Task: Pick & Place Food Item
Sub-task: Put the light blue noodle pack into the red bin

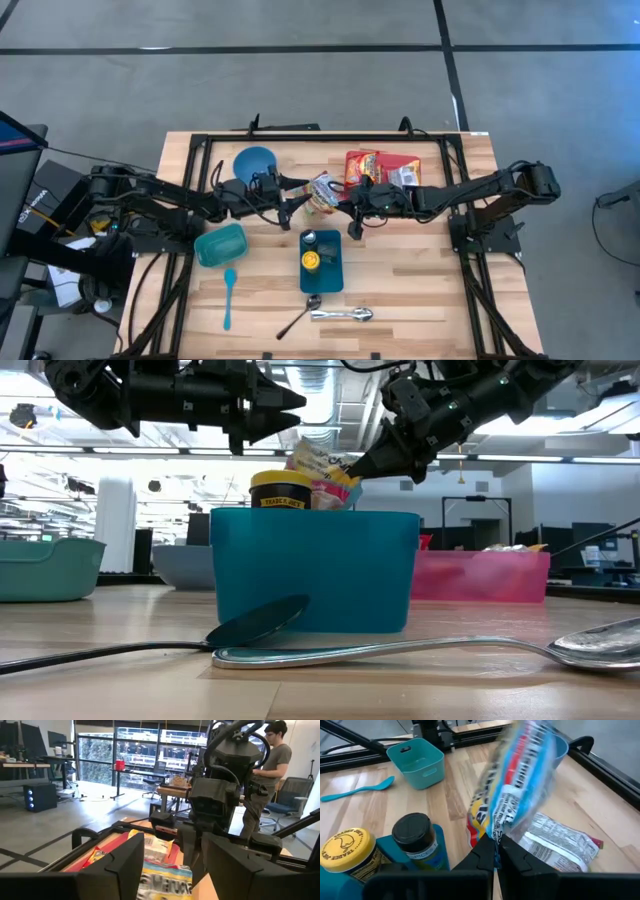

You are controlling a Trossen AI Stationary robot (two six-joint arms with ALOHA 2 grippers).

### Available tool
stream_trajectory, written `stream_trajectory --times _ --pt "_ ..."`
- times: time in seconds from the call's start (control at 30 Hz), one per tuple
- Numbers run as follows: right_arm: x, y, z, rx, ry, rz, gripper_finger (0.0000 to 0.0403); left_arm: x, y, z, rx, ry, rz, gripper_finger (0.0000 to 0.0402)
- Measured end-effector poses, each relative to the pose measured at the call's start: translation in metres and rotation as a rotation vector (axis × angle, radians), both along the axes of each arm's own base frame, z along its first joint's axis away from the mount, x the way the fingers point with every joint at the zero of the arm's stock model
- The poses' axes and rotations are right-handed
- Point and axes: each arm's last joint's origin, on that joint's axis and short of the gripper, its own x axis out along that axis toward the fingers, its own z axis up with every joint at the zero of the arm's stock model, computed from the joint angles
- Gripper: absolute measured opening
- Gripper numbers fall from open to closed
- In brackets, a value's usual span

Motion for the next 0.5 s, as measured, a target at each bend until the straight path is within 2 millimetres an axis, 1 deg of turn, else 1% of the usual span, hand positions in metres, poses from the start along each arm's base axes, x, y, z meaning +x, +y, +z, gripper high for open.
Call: stream_trajectory --times 0.17,0.3,0.43,0.5 --pt "-0.001 -0.001 0.000 -0.023 0.007 -0.041 0.0000 -0.010 0.000 0.006 0.000 -0.005 0.000 0.0186" --pt "-0.003 -0.002 0.003 -0.030 0.003 -0.056 0.0000 -0.021 -0.001 0.009 0.000 0.000 0.000 0.0177" --pt "-0.006 -0.004 0.009 -0.049 -0.007 -0.094 0.0000 -0.026 -0.001 0.013 0.000 0.017 0.000 0.0171" --pt "-0.011 -0.006 0.010 -0.059 0.020 -0.116 0.0000 -0.028 -0.001 0.014 -0.001 0.026 0.000 0.0168"
